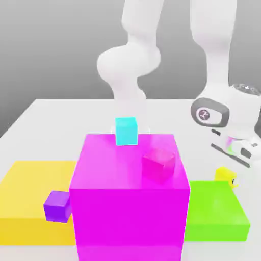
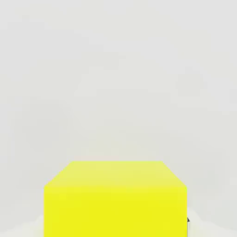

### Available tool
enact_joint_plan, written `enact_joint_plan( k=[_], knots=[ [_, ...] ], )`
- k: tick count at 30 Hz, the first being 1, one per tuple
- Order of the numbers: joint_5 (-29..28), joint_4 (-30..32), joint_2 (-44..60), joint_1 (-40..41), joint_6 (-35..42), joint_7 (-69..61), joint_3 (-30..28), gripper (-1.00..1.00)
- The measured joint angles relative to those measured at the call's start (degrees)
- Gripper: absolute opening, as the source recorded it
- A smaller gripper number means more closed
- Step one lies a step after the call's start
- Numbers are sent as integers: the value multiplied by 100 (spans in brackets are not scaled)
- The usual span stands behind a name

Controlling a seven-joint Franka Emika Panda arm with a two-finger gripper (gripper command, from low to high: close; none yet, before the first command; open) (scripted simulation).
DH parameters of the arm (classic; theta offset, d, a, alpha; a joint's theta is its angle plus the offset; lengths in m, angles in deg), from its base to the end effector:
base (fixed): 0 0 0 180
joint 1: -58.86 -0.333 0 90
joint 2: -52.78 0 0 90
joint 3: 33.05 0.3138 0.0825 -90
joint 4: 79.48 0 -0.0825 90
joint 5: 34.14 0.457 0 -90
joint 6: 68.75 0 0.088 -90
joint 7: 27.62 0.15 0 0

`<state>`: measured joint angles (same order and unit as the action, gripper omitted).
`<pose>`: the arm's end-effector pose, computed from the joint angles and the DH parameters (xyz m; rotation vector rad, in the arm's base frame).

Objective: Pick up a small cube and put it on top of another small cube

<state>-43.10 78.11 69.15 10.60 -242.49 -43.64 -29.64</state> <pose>0.2263 0.3112 0.0150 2.4673 1.9437 -0.0030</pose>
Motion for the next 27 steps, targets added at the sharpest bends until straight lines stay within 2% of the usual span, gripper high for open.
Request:
enact_joint_plan(
  k=[5,8,15,25,27],
  knots=[
    [501,172,-910,242,735,-377,362,-100],
    [786,98,-1426,458,1320,-373,323,-100],
    [864,-895,-2155,1477,3034,984,-290,-100],
    [670,-2403,-3151,2922,5525,3258,-1183,-100],
    [654,-2384,-3144,3072,5496,3468,-1272,-100]
  ],
)
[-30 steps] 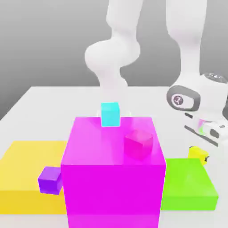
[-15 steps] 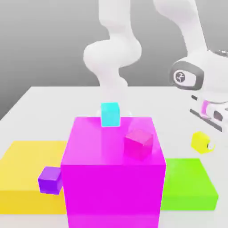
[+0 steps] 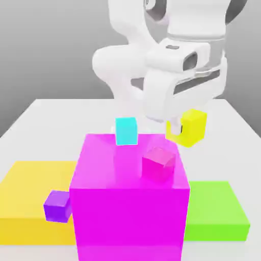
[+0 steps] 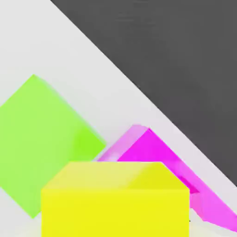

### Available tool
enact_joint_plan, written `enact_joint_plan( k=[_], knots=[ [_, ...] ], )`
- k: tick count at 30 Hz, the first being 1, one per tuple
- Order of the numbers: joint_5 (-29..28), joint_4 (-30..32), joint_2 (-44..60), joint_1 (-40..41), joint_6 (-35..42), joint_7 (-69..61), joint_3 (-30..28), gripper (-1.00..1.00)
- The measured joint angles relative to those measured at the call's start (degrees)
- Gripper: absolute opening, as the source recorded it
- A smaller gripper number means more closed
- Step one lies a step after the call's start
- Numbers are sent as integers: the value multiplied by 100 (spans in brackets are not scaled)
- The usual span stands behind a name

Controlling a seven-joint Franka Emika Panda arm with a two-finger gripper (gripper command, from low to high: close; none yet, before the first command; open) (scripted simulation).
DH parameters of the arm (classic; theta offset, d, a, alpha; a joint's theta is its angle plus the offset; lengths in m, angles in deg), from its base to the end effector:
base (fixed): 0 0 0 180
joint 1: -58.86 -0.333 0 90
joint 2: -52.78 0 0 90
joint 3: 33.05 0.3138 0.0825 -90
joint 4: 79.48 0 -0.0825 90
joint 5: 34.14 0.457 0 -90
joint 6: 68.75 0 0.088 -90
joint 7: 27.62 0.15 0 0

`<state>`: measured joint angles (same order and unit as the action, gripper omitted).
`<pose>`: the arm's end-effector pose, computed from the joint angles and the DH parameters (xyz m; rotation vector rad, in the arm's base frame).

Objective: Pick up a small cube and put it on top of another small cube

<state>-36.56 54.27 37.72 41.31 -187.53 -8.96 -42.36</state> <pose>0.5219 0.0736 0.3587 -3.1275 0.2444 0.0039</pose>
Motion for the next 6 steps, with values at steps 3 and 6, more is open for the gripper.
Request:
enact_joint_plan(
  k=[3,6],
  knots=[
    [18,342,217,54,-557,36,-41,100],
    [18,342,217,54,-557,36,-41,100]
  ],
)
